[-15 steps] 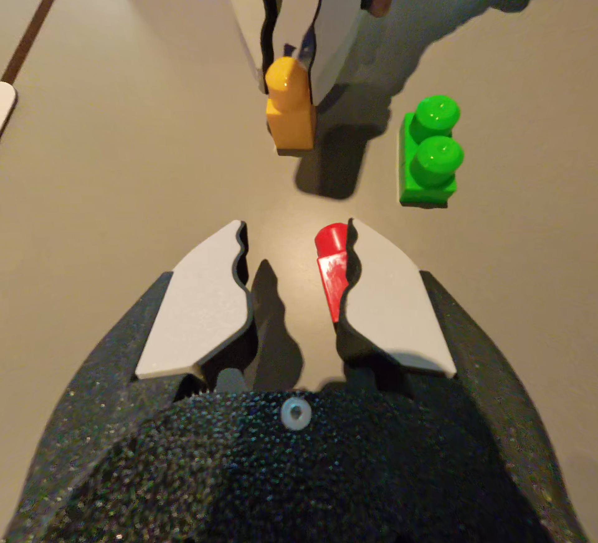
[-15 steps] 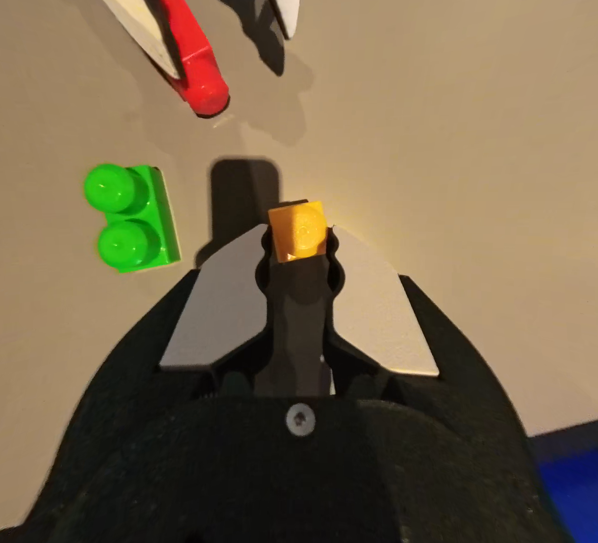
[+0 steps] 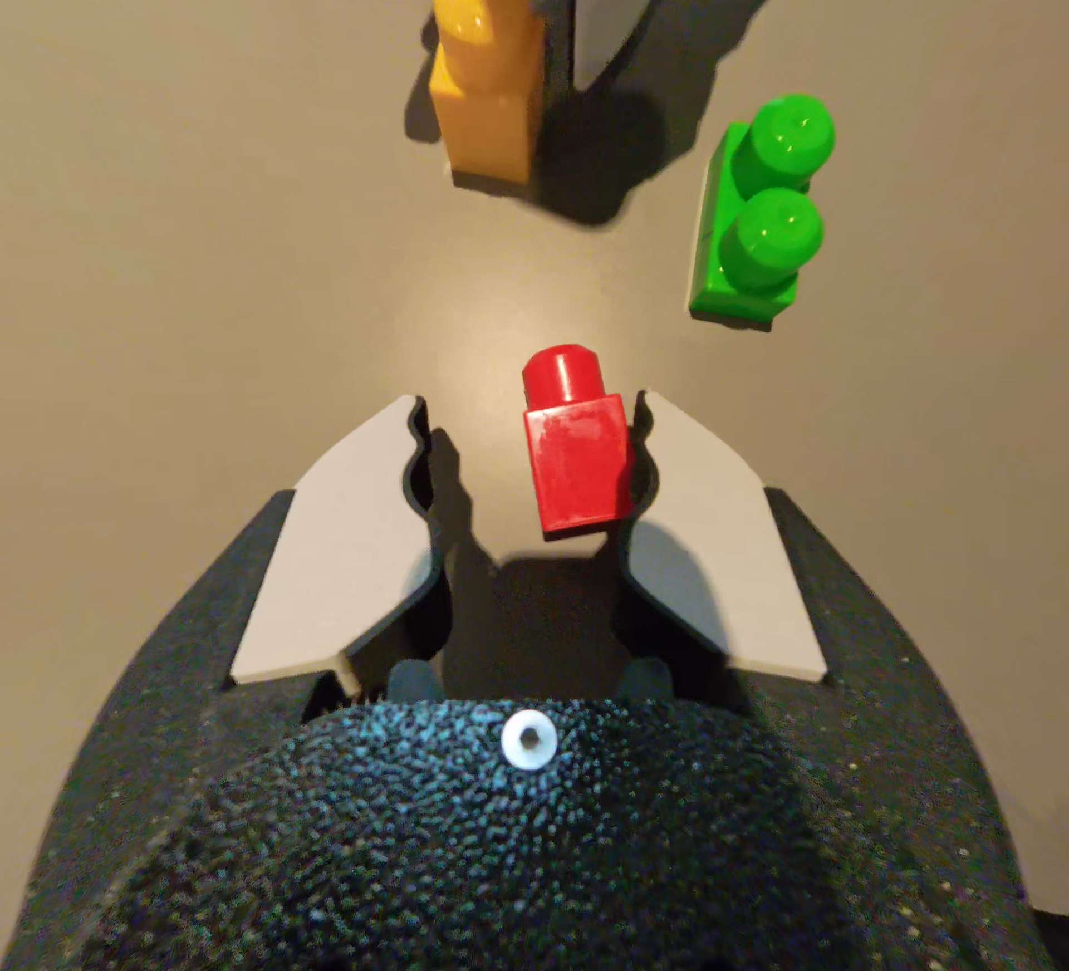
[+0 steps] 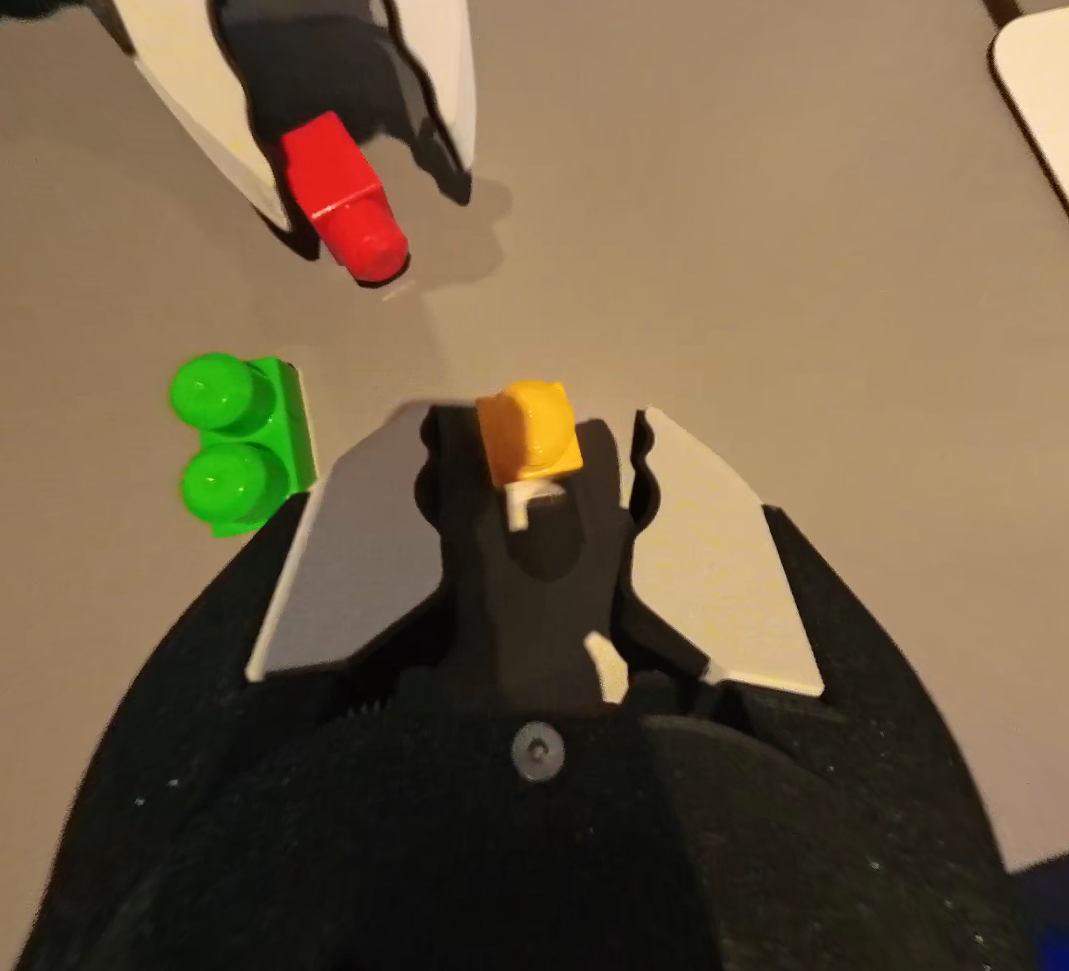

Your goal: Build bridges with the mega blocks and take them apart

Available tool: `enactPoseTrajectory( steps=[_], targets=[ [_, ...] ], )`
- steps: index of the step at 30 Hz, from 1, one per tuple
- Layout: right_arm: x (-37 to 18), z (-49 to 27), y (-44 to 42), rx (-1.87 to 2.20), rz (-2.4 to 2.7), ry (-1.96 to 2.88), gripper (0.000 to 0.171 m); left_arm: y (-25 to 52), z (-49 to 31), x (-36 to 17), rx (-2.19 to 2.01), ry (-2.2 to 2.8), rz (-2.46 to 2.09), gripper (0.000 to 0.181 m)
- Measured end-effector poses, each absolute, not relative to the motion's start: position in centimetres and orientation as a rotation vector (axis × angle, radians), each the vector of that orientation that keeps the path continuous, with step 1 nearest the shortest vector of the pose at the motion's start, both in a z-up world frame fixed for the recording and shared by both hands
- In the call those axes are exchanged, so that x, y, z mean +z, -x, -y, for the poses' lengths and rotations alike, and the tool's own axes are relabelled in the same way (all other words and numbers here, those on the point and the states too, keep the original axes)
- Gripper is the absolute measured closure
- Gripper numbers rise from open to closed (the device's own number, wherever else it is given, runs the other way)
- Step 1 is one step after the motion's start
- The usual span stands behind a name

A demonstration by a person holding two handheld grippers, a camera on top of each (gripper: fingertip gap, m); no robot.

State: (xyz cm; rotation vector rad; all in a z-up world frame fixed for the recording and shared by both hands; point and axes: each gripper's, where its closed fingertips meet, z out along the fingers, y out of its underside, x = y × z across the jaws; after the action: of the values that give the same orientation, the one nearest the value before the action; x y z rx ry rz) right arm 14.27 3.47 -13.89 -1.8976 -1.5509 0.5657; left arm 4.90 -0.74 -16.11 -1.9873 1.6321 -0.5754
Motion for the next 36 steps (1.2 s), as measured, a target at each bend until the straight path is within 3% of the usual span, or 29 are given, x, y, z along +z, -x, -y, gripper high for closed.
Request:
enactPoseTrajectory(
  steps=[1,6,10,15,21,26,36],
  targets=[
    [-13.6,-3.5,-14.4,0.591,1.525,1.887,0.107,-4.9,1.0,-16.4,-0.568,2.008,-1.650,0.118],
    [-12.3,-3.3,-14.9,0.662,1.449,1.842,0.108,-4.2,1.6,-18.4,-0.475,2.100,-1.743,0.145],
    [-10.3,-2.6,-14.2,0.720,1.421,1.732,0.114,-4.7,0.4,-17.6,-0.505,2.089,-1.639,0.145],
    [-7.8,-0.5,-12.2,0.834,1.409,1.573,0.118,-8.8,0.4,-11.8,-0.914,1.761,-1.399,0.146],
    [-6.7,1.4,-10.6,0.969,1.407,1.473,0.123,-10.9,2.2,-9.5,-1.138,1.568,-1.359,0.146],
    [-6.6,1.9,-10.0,1.053,1.380,1.453,0.143,-11.2,2.4,-9.3,-1.130,1.531,-1.365,0.146],
    [-8.0,0.9,-9.8,0.893,1.492,1.556,0.143,-9.2,0.8,-11.7,-0.994,1.685,-1.401,0.134]
  ],
)
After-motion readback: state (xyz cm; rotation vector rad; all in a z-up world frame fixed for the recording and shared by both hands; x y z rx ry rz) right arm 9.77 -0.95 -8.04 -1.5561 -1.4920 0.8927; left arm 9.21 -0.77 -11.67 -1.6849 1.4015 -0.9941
